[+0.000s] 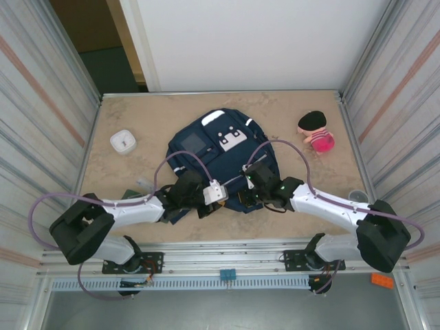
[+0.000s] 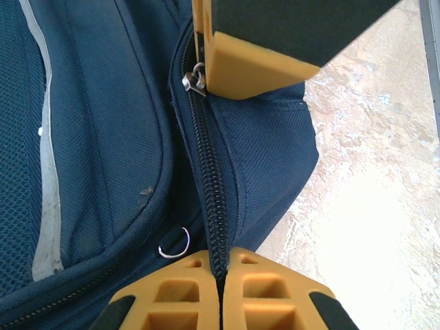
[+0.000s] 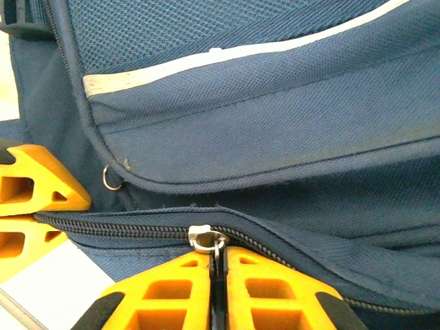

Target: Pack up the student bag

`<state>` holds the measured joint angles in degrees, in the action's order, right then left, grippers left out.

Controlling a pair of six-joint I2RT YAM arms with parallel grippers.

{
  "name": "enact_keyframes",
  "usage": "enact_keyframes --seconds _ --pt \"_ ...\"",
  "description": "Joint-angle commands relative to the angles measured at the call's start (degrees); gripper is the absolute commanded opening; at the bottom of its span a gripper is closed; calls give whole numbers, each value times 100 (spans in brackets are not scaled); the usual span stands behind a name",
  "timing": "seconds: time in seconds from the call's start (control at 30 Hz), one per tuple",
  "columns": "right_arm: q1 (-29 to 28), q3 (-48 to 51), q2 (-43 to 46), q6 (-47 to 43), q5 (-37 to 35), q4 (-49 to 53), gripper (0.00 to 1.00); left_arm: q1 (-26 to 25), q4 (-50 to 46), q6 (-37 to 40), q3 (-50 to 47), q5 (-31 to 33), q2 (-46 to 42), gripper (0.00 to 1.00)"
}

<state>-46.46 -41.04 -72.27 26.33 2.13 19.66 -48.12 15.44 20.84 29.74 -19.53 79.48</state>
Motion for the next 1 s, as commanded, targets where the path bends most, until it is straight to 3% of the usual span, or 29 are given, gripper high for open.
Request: enact_keyframes --seconds 0.0,0.23,0.37,0.43,0.5,0.6,0.7,0.8,0.97 --pt "344 -61 224 -299 -15 601 6 13 -217 78 32 171 -287 1" --pt "1397 -10 926 -674 198 1407 1 13 -574 131 2 702 -434 0" --pt "1620 17 1164 -752 314 1597 1 13 -613 74 -12 760 -486 2" --pt "1631 119 1166 -727 504 1496 1 13 -585 -66 -12 734 -508 8" --pt "1631 241 1137 -668 796 1308 0 14 -524 -375 -4 658 -551 23" --pt "1618 430 1123 -531 1170 1004 0 -12 -439 -1407 76 569 -682 55" --pt "1583 531 1159 -437 1271 863 0 -131 -926 -2709 305 1239 -963 69" --pt "1540 571 1189 -409 1280 830 0 -113 -2109 -4517 625 2572 -1338 75" --pt "1424 627 1198 -361 1273 731 0 9 -3202 -6790 712 2762 -1914 77"
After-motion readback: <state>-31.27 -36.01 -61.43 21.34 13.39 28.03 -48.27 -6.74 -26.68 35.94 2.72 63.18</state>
